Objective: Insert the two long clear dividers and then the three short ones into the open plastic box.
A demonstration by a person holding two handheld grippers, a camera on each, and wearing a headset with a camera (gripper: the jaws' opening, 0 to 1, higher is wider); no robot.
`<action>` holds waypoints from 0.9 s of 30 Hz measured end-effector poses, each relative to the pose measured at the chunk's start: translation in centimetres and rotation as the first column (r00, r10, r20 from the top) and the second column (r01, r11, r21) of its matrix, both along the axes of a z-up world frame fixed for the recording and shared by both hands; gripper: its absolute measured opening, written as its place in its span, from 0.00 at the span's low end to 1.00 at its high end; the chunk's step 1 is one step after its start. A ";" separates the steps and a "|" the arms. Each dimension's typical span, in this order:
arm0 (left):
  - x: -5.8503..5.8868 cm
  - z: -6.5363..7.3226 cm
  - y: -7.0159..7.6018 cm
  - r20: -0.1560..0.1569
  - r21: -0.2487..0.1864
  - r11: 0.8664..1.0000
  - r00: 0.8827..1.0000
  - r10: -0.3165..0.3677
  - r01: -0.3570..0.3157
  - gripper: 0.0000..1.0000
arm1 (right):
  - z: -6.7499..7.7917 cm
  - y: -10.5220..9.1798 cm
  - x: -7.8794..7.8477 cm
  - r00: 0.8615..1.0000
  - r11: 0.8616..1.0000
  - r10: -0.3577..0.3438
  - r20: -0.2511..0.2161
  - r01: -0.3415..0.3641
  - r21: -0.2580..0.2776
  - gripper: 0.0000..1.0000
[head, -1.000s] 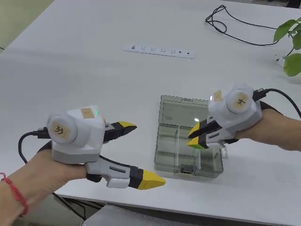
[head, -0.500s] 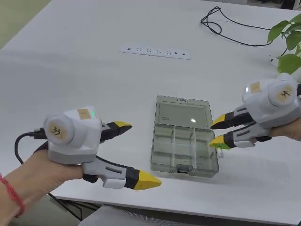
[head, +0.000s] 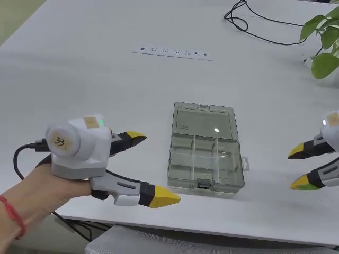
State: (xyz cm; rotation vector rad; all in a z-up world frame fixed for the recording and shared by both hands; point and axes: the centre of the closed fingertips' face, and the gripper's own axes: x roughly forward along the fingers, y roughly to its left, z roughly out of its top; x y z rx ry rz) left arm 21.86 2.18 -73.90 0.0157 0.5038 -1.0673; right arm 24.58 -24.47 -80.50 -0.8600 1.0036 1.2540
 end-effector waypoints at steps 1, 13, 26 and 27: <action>0.0 0.0 0.0 0.000 0.001 1.000 1.000 0.002 -0.002 1.00 | -0.4 -0.8 0.0 1.000 1.000 0.012 0.007 -0.012 -0.024 0.44; -0.1 -0.2 0.3 -0.009 0.012 1.000 1.000 0.006 -0.006 1.00 | -3.1 -4.4 0.1 0.997 0.986 0.071 0.006 -0.069 -0.149 0.46; -0.1 -0.3 0.6 -0.013 0.018 1.000 1.000 0.011 -0.011 1.00 | -4.5 -5.6 0.8 0.996 0.980 0.086 0.005 -0.083 -0.181 0.45; 0.0 -0.4 0.7 -0.013 0.018 1.000 1.000 0.011 -0.011 1.00 | -4.5 -5.6 0.7 0.996 0.980 0.086 0.001 -0.084 -0.181 0.44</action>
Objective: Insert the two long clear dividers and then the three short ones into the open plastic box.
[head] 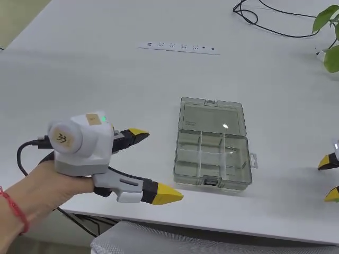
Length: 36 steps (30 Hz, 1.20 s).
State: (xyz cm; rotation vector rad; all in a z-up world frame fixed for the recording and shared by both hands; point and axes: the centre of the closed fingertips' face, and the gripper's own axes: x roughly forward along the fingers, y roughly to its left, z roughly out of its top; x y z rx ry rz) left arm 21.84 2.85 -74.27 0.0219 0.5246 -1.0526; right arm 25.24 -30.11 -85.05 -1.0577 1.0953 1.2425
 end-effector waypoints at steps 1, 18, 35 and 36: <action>0.0 0.0 0.0 0.000 0.001 1.000 1.000 0.000 0.000 1.00 | 0.0 0.1 -0.1 1.000 1.000 -0.003 -0.001 0.003 0.001 0.44; 0.1 0.5 0.0 0.007 -0.004 1.000 1.000 -0.003 0.003 1.00 | 0.4 0.3 0.2 1.000 1.000 -0.022 0.022 0.022 0.000 0.33; 2.2 5.8 -4.0 -0.085 -0.188 0.981 0.996 0.032 -0.048 0.87 | 11.0 9.9 0.0 0.971 0.978 -0.005 0.237 -0.045 0.203 0.33; 2.3 5.9 -4.3 -0.105 -0.195 0.979 0.994 0.032 -0.052 0.85 | 11.7 10.6 0.0 0.968 0.976 -0.004 0.251 -0.051 0.213 0.33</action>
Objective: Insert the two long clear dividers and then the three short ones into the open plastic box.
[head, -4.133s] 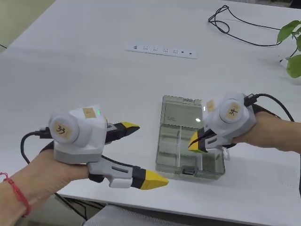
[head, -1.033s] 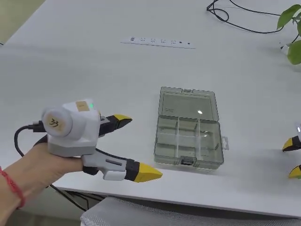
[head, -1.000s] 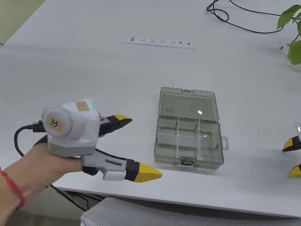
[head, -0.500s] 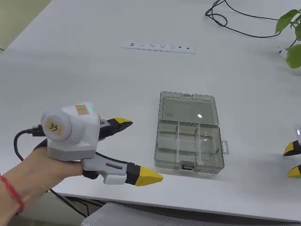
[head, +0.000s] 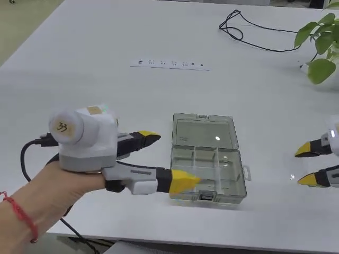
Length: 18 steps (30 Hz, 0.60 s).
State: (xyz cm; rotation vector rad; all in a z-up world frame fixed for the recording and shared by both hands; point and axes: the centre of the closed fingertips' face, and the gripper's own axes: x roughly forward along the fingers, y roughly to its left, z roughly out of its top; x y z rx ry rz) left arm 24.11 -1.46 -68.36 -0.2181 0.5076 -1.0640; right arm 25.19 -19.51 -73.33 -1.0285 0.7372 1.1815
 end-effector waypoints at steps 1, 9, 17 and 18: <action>0.0 0.4 -0.7 -0.015 -0.026 1.000 1.000 -0.007 0.007 0.83 | 0.9 0.9 -0.2 1.000 1.000 0.002 0.008 -0.002 0.016 0.33; -0.3 1.7 -4.4 -0.165 -0.145 0.989 0.986 -0.030 0.006 0.64 | 3.8 5.1 -0.6 0.998 0.996 0.016 0.060 -0.021 0.087 0.33; -1.2 1.6 -7.3 -0.265 -0.190 0.982 0.963 -0.057 0.006 0.43 | 5.9 8.9 -2.7 0.995 0.993 0.038 0.088 -0.048 0.107 0.33; -1.5 1.7 -7.6 -0.291 -0.205 0.979 0.954 -0.065 0.003 0.40 | 6.1 9.2 -2.9 0.995 0.993 0.038 0.091 -0.048 0.109 0.33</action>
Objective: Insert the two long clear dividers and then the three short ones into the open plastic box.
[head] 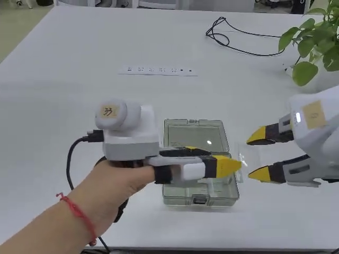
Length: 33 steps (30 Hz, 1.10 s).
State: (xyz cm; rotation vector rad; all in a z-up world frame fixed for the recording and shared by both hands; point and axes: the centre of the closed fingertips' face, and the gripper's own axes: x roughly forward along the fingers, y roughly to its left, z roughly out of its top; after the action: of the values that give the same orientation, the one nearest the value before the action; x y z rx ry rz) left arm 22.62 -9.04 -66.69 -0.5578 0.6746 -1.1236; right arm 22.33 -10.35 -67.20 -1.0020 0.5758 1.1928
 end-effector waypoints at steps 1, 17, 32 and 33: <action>0.0 0.0 -0.1 -0.002 -0.005 1.000 1.000 0.001 -0.001 0.38 | 0.2 0.3 -0.2 1.000 1.000 -0.001 -0.001 0.001 0.006 0.33; -1.1 0.2 -0.9 -0.047 -0.049 0.998 0.998 -0.033 0.030 0.06 | 0.6 1.4 -1.4 0.999 1.000 0.017 0.032 -0.017 -0.020 0.33; -1.3 0.3 -1.0 -0.076 -0.072 0.997 0.997 -0.016 0.010 0.00 | 0.8 1.6 -1.5 0.998 0.999 0.027 0.054 -0.026 -0.029 0.33; -1.3 0.4 -1.0 -0.075 -0.074 0.997 0.997 -0.013 0.007 0.00 | 0.8 1.6 -1.5 0.998 0.999 0.027 0.055 -0.026 -0.029 0.33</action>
State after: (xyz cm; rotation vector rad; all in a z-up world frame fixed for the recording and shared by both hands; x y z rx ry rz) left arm 21.32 -10.05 -66.34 -0.6627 0.7042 -1.1446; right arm 20.85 -8.72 -66.43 -1.0663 0.5385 1.1792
